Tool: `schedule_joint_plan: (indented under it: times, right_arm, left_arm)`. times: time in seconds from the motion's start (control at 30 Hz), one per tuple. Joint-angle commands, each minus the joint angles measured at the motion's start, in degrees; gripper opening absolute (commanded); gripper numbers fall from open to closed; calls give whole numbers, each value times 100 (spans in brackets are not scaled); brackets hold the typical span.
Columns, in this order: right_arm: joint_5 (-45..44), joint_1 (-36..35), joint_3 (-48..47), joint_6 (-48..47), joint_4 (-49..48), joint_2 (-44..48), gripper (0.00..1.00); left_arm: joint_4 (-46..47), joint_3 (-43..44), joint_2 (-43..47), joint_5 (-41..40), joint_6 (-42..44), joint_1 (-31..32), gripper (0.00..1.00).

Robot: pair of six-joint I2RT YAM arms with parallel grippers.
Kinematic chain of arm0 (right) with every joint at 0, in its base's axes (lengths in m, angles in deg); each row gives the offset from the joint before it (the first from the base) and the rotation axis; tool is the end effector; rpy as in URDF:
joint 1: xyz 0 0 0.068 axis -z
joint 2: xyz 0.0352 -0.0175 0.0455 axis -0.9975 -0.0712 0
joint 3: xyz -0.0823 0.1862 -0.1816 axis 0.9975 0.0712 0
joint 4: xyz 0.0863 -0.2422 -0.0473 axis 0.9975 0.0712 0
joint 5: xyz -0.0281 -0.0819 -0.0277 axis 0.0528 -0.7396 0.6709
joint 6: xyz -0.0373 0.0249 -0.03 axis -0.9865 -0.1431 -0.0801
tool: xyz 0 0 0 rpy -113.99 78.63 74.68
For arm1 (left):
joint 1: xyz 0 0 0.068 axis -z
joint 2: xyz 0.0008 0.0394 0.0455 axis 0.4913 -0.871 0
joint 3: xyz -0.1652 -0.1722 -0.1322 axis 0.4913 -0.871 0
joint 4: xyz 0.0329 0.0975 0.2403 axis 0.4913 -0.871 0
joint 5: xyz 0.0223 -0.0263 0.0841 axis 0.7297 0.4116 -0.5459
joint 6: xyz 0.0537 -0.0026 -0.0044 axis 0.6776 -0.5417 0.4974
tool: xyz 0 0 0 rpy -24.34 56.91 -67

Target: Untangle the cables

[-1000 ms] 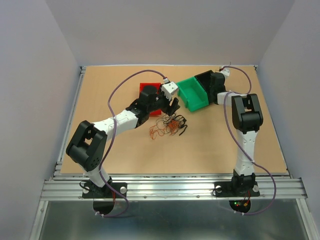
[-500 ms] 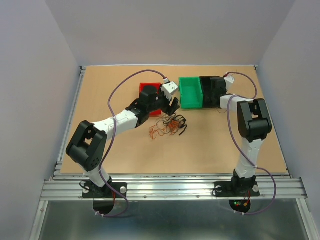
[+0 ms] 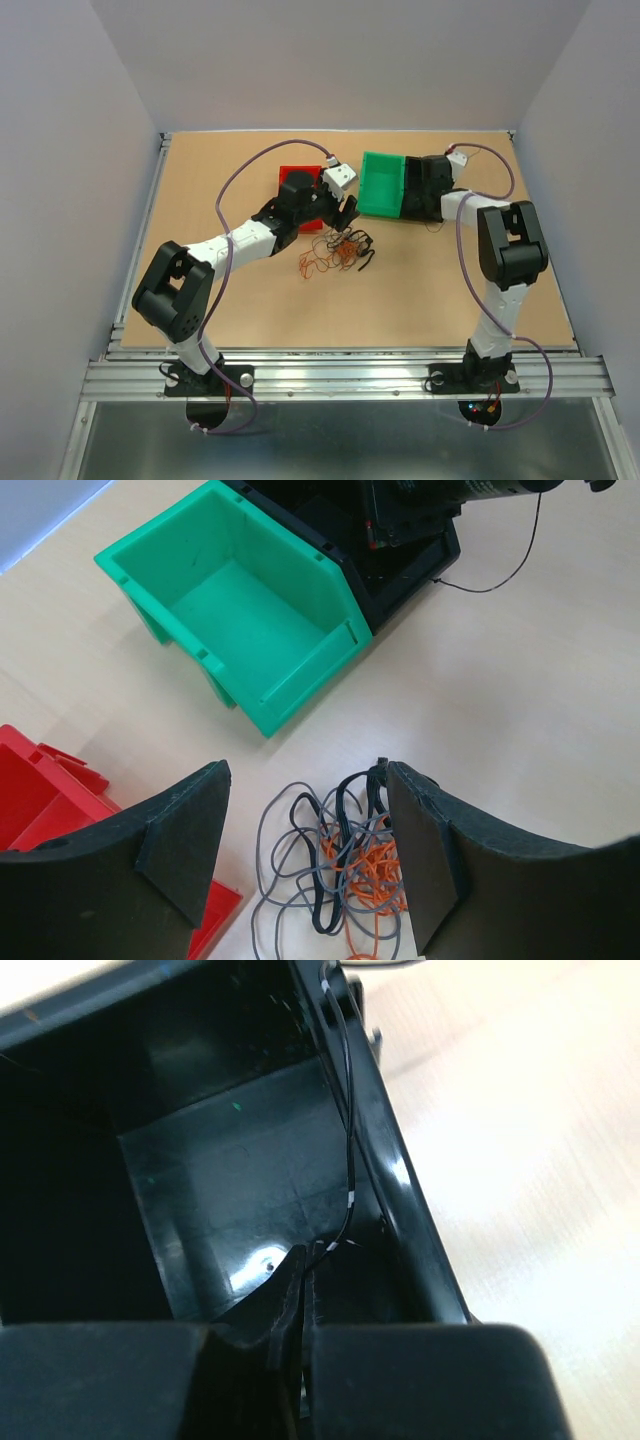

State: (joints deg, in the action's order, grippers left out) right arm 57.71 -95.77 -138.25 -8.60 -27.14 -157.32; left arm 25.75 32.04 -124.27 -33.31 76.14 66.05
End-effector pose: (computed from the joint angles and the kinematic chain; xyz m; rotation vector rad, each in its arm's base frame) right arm 0.4232 0.0576 0.1614 0.5884 2.1059 -0.1393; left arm 0.2996 -0.2381 0.2730 0.9375 1.5027 -0.6444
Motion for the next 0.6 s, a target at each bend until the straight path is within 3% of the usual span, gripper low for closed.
schedule_joint_plan:
  times: [0.0, 0.23, 0.57]
  right_arm:
    - [-54, -70, -460, -223, -1, 441, 1]
    - [-300, -438, -636, -838, 25, 600, 1]
    - [120, -668, -364, -777, 60, 863, 1]
  left_arm:
    - [165, 71, 158, -15, 79, 3, 75]
    - [157, 79, 114, -6, 79, -6, 75]
    - [148, 79, 167, 21, 79, 3, 75]
